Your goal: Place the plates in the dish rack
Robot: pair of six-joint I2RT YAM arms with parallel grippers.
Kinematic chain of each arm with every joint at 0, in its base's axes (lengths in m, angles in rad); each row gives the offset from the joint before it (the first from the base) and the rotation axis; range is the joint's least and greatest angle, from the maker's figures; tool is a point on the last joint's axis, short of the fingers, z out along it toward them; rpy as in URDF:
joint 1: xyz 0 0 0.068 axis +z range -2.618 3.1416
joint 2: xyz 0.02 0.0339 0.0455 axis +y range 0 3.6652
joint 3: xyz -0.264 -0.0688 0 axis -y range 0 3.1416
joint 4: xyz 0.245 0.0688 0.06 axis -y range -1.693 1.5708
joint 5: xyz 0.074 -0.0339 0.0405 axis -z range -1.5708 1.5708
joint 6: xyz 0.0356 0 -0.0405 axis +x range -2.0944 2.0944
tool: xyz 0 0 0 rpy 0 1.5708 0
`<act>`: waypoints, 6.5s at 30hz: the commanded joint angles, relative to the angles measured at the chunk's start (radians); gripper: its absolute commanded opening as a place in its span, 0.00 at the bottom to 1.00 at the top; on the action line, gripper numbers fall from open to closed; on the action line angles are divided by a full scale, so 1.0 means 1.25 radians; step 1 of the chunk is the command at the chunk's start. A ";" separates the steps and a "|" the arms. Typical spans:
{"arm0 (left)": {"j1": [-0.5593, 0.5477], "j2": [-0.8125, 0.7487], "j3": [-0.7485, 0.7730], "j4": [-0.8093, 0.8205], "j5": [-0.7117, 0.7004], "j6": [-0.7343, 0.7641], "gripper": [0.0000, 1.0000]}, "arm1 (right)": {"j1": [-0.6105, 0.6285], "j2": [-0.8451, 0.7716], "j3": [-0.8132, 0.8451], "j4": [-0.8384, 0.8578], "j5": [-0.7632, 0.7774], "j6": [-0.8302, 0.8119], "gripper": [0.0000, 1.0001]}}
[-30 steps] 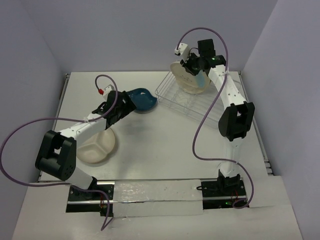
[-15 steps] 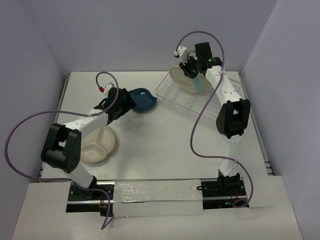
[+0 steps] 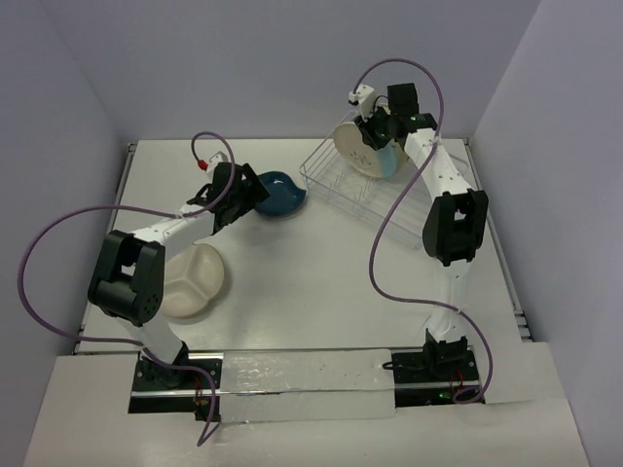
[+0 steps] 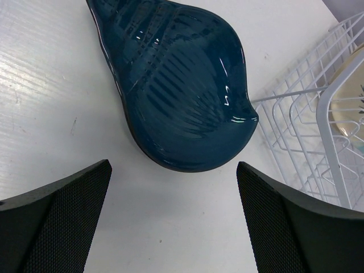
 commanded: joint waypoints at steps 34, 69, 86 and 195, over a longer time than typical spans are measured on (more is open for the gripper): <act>0.005 0.067 0.086 0.017 0.016 0.023 0.99 | -0.016 -0.085 0.000 0.257 0.254 0.103 0.87; 0.079 0.306 0.211 0.077 0.028 0.009 0.93 | 0.050 -0.514 -0.504 0.389 0.173 0.605 1.00; 0.069 0.327 0.214 0.043 -0.046 0.019 0.24 | 0.049 -0.604 -0.606 0.402 0.291 0.635 1.00; 0.064 -0.435 -0.223 0.043 -0.247 0.083 0.99 | 0.200 -0.205 -0.264 0.527 0.742 -0.154 0.00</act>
